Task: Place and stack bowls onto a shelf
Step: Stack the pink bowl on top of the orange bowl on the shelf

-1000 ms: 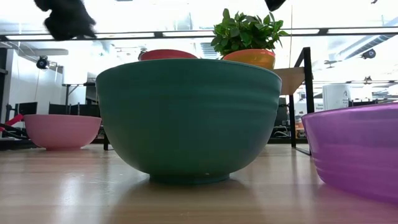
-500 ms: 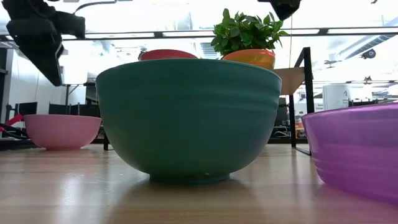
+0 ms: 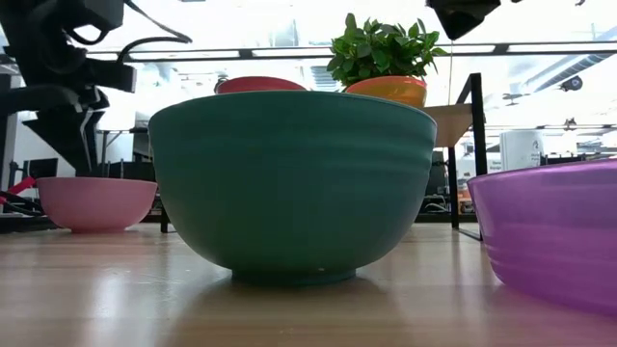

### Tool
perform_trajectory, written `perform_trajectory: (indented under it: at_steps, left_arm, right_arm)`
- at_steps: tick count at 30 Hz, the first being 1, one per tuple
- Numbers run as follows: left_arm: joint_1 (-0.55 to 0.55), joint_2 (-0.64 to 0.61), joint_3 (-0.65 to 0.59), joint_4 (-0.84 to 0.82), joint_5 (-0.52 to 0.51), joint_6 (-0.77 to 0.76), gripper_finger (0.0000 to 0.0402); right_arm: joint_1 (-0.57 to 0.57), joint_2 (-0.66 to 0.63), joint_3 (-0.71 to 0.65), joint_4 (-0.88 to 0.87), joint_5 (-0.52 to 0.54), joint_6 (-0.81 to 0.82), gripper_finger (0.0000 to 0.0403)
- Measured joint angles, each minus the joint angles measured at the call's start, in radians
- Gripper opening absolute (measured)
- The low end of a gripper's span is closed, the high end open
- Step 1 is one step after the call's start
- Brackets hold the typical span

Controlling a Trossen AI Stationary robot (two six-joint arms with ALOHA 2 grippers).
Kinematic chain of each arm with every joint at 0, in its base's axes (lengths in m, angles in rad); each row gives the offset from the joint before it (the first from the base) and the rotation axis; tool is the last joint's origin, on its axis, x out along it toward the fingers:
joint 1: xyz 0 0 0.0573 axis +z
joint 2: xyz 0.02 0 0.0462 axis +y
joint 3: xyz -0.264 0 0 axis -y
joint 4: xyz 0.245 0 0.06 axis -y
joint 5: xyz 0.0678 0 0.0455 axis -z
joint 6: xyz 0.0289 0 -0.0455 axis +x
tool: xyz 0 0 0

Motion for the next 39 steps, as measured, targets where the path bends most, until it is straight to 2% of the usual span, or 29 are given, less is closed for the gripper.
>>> perform_trajectory:
  at_steps: [4, 11, 19, 23, 28, 36, 39]
  left_arm:
    - [0.000, -0.004, 0.000, 0.016, -0.004, 0.000, 0.0146]
    - [0.003, 0.013, -0.024, 0.066, -0.047, -0.038, 0.0146]
    - [0.003, 0.047, -0.103, 0.098, -0.048, -0.173, 0.0146]
    - [0.003, 0.063, -0.136, 0.146, -0.048, -0.189, 0.0142]
    - [0.003, 0.084, -0.140, 0.163, -0.047, -0.189, 0.0107]
    - [0.003, 0.095, -0.123, 0.162, -0.037, -0.188, 0.0012]
    - [0.003, 0.091, -0.104, 0.146, -0.021, -0.187, 0.0006]
  right_arm:
    - [0.010, -0.006, -0.045, 0.052, 0.000, -0.005, 0.0009]
    - [0.010, -0.019, -0.052, 0.047, 0.000, -0.023, 0.0009]
    - [0.010, -0.059, -0.076, 0.047, 0.000, -0.038, 0.0009]
    - [0.009, -0.073, -0.097, 0.061, 0.000, -0.035, 0.0009]
    - [0.008, -0.084, -0.108, 0.077, 0.001, -0.036, 0.0009]
    - [0.007, -0.084, -0.108, 0.078, 0.001, -0.035, 0.0009]
    - [0.007, -0.084, -0.108, 0.078, 0.001, -0.035, 0.0009]
